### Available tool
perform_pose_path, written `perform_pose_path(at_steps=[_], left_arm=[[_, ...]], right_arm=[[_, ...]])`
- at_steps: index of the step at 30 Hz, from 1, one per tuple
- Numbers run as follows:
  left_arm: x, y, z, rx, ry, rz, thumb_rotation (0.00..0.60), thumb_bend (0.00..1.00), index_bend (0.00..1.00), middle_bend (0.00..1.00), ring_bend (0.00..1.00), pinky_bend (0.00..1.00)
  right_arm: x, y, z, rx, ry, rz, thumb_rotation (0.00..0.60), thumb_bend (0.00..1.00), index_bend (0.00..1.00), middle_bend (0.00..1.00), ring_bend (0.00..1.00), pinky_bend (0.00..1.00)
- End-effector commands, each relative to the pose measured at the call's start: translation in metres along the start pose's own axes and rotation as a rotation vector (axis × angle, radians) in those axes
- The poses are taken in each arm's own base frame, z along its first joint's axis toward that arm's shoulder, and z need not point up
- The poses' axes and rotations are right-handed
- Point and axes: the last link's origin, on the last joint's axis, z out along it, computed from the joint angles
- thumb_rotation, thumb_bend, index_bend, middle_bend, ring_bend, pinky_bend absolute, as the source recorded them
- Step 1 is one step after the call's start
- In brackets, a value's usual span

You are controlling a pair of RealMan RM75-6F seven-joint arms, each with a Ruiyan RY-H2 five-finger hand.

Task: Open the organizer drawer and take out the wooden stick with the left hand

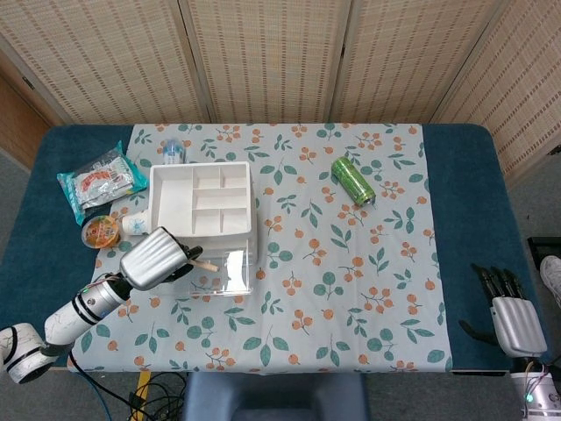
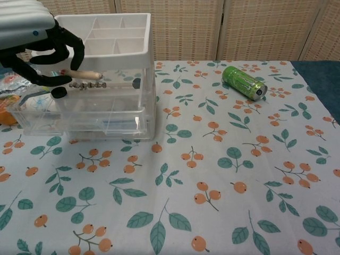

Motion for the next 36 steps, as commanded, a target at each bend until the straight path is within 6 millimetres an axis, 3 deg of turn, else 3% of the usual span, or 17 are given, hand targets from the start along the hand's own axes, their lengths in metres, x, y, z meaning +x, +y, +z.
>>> perform_pose_path(at_steps=[1,24,36], left_arm=[[0.003,-0.004,-0.012,0.038,0.004,0.014,0.600,0.36,0.55,0.88,0.96,1.00],[-0.022,-0.053,-0.114,0.455,-0.199,0.065,0.600,0.36,0.55,0.88,0.96,1.00],[-0.039,-0.049,-0.135,0.510,-0.322,0.062,0.600,0.36,0.55,0.88,0.96,1.00]], right_arm=[[0.000,-0.001,0.001,0.003,0.000,0.001,0.600,0.18,0.06,0.14,0.11,0.03],[-0.002,-0.004,0.004,0.033,-0.008,0.007,0.600,0.18,0.06,0.14,0.11,0.03],[-0.003,-0.005,0.004,0.042,-0.012,0.009,0.600,0.18,0.06,0.14,0.11,0.03]])
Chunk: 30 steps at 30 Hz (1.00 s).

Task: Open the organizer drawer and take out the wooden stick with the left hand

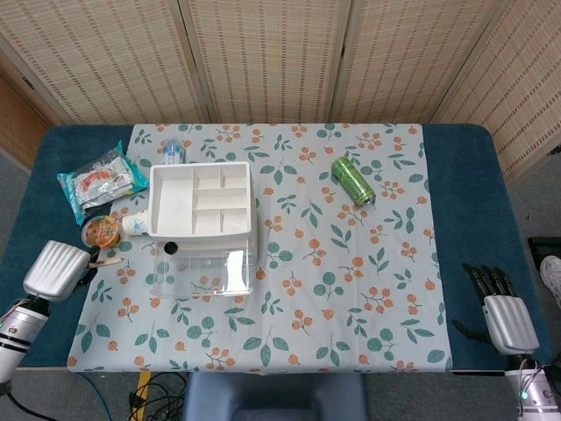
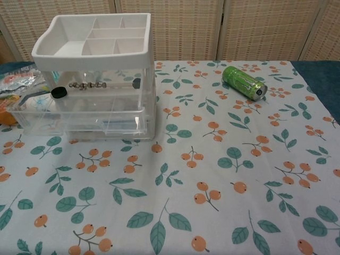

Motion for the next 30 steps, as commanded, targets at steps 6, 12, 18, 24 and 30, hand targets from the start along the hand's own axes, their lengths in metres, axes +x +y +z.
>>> perform_pose_path(at_steps=[6,12,18,24,30], left_arm=[[-0.017,0.009,0.005,0.001,-0.069,0.021,0.600,0.36,0.55,0.88,0.95,1.00],[-0.026,0.009,0.005,0.011,-0.105,-0.007,0.600,0.36,0.55,0.88,0.95,1.00],[-0.033,0.026,0.000,-0.043,-0.118,-0.091,0.600,0.36,0.55,0.88,0.95,1.00],[-0.043,0.048,0.002,-0.110,-0.132,-0.149,0.600,0.36,0.55,0.88,0.95,1.00],[-0.046,0.064,0.004,-0.162,-0.143,-0.165,0.600,0.36,0.46,0.87,0.95,1.00]], right_arm=[[0.001,0.000,-0.001,0.002,0.003,-0.002,0.600,0.18,0.06,0.14,0.11,0.03],[0.002,0.002,-0.004,-0.009,0.006,0.000,0.600,0.18,0.06,0.14,0.11,0.03],[0.001,0.002,-0.004,-0.007,0.003,0.001,0.600,0.18,0.06,0.14,0.11,0.03],[0.001,0.002,-0.005,-0.009,0.005,0.000,0.600,0.18,0.06,0.14,0.11,0.03],[0.003,0.004,-0.007,-0.017,0.011,-0.002,0.600,0.18,0.06,0.14,0.11,0.03]])
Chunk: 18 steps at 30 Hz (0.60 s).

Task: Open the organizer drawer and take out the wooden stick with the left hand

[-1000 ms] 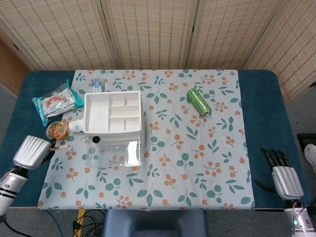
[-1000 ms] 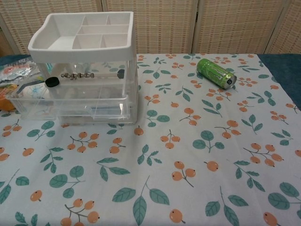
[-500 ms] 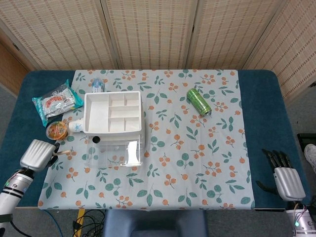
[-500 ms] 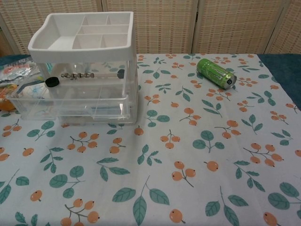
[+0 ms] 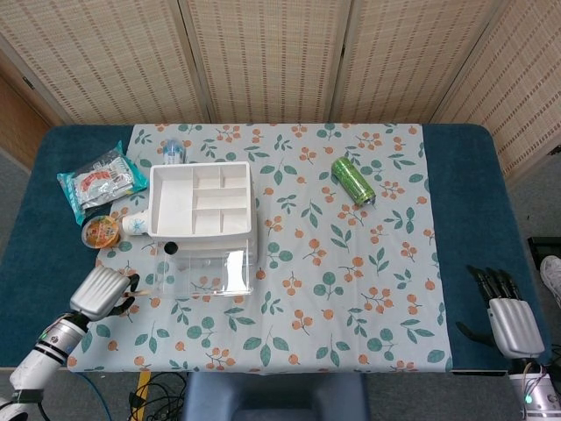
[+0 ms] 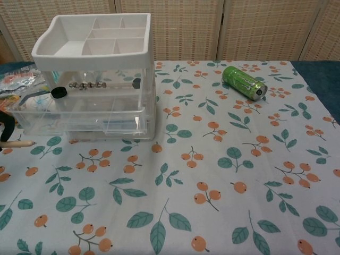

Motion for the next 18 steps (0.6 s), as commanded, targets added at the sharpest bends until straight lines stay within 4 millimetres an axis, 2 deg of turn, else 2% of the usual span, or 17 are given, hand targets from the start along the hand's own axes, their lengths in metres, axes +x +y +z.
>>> perform_pose_path(at_steps=[1,3,5,8,11,18], left_arm=[[0.000,0.005,0.001,-0.013,0.000,-0.012,0.600,0.36,0.45,0.87,0.95,1.00],[0.002,0.009,0.000,-0.019,0.007,-0.028,0.600,0.36,0.33,0.86,0.95,1.00],[0.003,0.011,-0.001,-0.024,0.015,-0.028,0.600,0.33,0.26,0.86,0.94,1.00],[0.002,0.011,-0.005,-0.012,0.015,-0.026,0.600,0.28,0.24,0.86,0.94,1.00],[0.003,0.008,-0.009,0.010,0.021,-0.023,0.600,0.27,0.23,0.85,0.94,1.00],[0.005,-0.013,-0.023,0.126,0.031,-0.031,0.600,0.27,0.23,0.83,0.91,0.99]], right_arm=[[0.001,0.000,0.000,0.001,0.004,-0.001,0.600,0.18,0.06,0.14,0.11,0.03],[0.001,0.000,0.000,0.000,0.005,-0.001,0.600,0.18,0.06,0.14,0.11,0.03],[0.001,0.000,0.000,-0.001,0.002,0.000,0.600,0.18,0.06,0.14,0.11,0.03],[0.000,0.000,0.001,0.002,0.002,0.002,0.600,0.18,0.06,0.14,0.11,0.03],[0.001,0.000,0.001,0.005,0.005,0.001,0.600,0.18,0.06,0.14,0.11,0.03],[0.002,0.000,0.001,0.008,0.011,0.003,0.600,0.18,0.06,0.14,0.11,0.03]])
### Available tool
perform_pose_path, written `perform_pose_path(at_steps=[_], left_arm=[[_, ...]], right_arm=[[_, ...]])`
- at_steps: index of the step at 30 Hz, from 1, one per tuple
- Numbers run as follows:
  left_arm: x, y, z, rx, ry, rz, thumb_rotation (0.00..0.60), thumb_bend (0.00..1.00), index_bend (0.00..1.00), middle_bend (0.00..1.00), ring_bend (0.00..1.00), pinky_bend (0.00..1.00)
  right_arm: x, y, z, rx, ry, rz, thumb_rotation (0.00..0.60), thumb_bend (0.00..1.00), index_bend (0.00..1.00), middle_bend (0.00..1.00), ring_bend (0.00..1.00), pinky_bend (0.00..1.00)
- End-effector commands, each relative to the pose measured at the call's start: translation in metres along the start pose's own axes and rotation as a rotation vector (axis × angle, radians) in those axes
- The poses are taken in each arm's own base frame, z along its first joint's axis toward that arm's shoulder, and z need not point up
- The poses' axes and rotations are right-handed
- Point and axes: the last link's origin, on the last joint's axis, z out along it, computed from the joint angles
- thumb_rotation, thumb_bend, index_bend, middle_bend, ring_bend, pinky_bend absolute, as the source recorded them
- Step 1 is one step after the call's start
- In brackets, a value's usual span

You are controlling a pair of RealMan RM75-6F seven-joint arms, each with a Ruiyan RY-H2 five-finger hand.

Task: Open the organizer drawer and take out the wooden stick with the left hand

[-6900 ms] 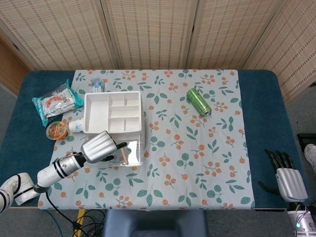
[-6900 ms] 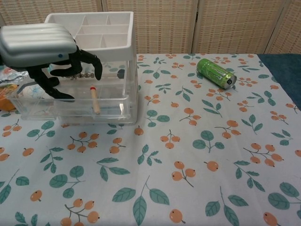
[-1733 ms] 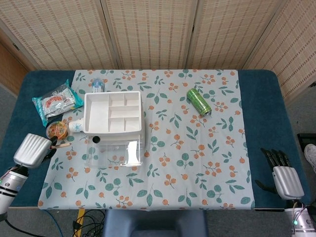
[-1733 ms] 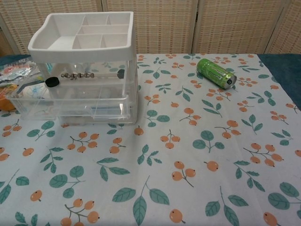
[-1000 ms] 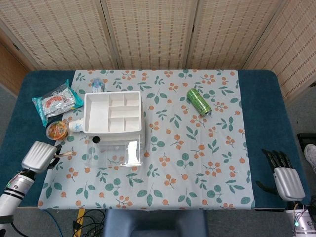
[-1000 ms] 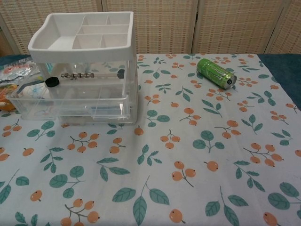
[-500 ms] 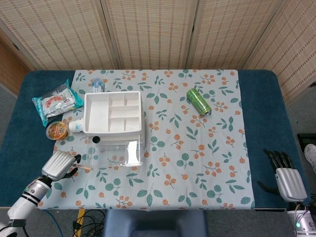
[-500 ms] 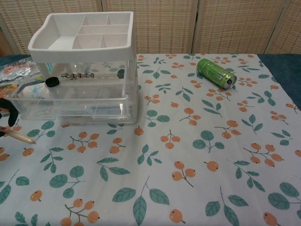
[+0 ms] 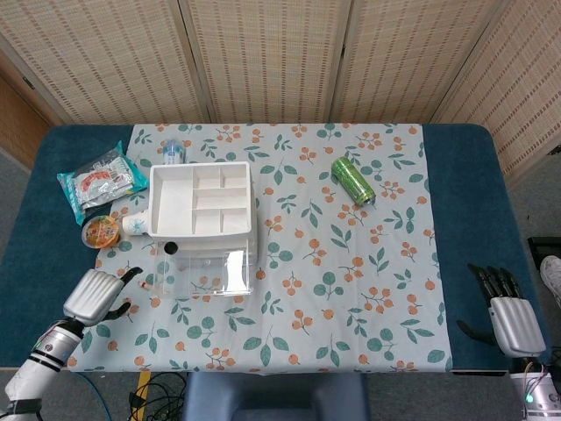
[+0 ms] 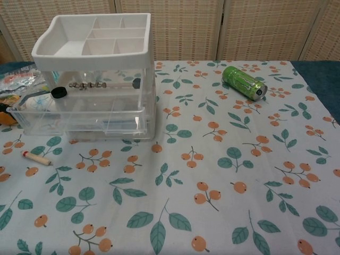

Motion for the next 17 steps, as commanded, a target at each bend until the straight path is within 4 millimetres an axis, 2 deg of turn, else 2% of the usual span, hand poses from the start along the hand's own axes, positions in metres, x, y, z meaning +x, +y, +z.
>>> perform_pose_path(at_steps=[1,6,10,13,17], left_arm=[[0.003,-0.015,-0.006,0.073,0.008,-0.011,0.600,0.27,0.23,0.82,0.90,0.99],[0.016,-0.040,-0.016,0.197,0.078,-0.024,0.600,0.27,0.24,0.78,0.82,0.95],[0.029,-0.058,-0.028,0.305,0.145,-0.107,0.600,0.27,0.26,0.69,0.71,0.93],[0.033,-0.062,-0.040,0.361,0.180,-0.157,0.600,0.27,0.25,0.63,0.63,0.90],[0.037,-0.059,-0.054,0.402,0.214,-0.140,0.600,0.27,0.24,0.58,0.55,0.75]], right_arm=[[0.000,0.000,0.000,0.002,0.001,-0.001,0.600,0.18,0.06,0.14,0.11,0.03],[0.003,0.000,0.001,0.009,0.009,-0.005,0.600,0.18,0.06,0.14,0.11,0.04],[0.008,-0.002,0.003,0.022,0.026,-0.018,0.600,0.18,0.06,0.14,0.11,0.04],[0.012,-0.004,0.004,0.035,0.039,-0.031,0.600,0.18,0.06,0.14,0.11,0.04],[0.017,-0.005,0.005,0.044,0.046,-0.048,0.600,0.19,0.06,0.14,0.11,0.04]])
